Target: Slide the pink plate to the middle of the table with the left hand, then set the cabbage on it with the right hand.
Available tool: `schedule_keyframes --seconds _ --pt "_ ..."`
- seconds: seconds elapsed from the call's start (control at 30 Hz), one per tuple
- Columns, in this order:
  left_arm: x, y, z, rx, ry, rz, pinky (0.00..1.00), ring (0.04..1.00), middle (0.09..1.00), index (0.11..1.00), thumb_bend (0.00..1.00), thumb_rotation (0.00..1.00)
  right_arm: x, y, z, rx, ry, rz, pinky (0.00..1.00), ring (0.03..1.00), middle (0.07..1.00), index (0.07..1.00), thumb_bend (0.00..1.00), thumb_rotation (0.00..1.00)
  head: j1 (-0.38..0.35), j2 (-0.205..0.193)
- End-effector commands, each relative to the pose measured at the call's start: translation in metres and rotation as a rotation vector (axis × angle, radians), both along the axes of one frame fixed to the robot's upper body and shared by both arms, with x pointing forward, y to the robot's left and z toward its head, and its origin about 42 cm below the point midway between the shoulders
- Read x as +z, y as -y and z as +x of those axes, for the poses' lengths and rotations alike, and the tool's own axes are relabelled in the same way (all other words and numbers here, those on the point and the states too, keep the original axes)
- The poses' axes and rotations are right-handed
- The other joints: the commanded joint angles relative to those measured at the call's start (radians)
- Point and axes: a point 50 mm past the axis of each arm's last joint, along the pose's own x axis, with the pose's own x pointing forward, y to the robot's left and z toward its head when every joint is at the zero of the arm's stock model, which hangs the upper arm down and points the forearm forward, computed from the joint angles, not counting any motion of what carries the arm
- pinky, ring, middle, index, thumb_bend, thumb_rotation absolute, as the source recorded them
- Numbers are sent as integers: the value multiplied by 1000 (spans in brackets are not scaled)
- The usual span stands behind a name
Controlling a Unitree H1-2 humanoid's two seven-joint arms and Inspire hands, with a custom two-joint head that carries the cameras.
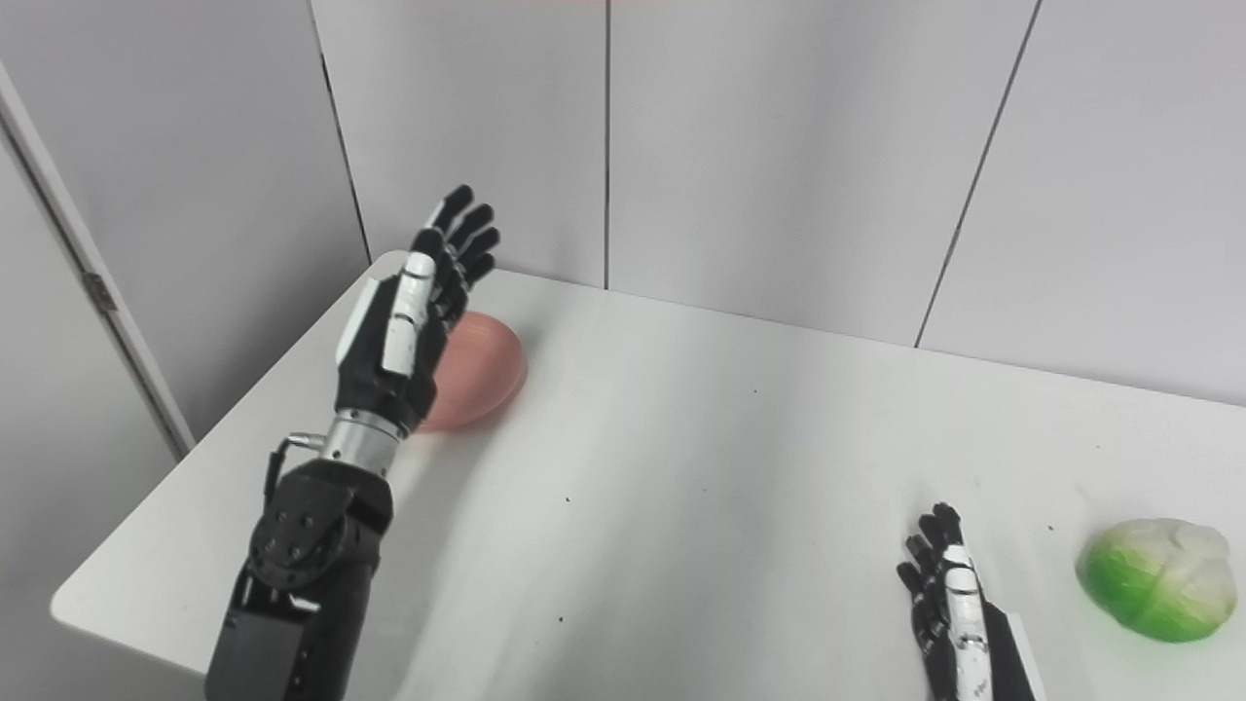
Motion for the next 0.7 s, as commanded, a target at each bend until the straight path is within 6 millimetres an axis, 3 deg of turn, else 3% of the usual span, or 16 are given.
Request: schedule_keyframes --seconds 0.0,0.3,0.67 --pt "23 -8 11 -1 68 15 947 936 936 940 448 1000 13 -1 7 12 62 9 1000 1000 1000 1000 120 1000 3 1" --pt "35 -44 37 77 42 26 928 923 925 926 453 1000 14 -1 7 15 61 5 1000 1000 1000 1000 121 1000 14 -7" --pt "29 -83 55 155 -6 -17 906 894 892 889 445 1000 18 -3 5 19 59 7 1000 1000 1000 1000 103 1000 32 -15"
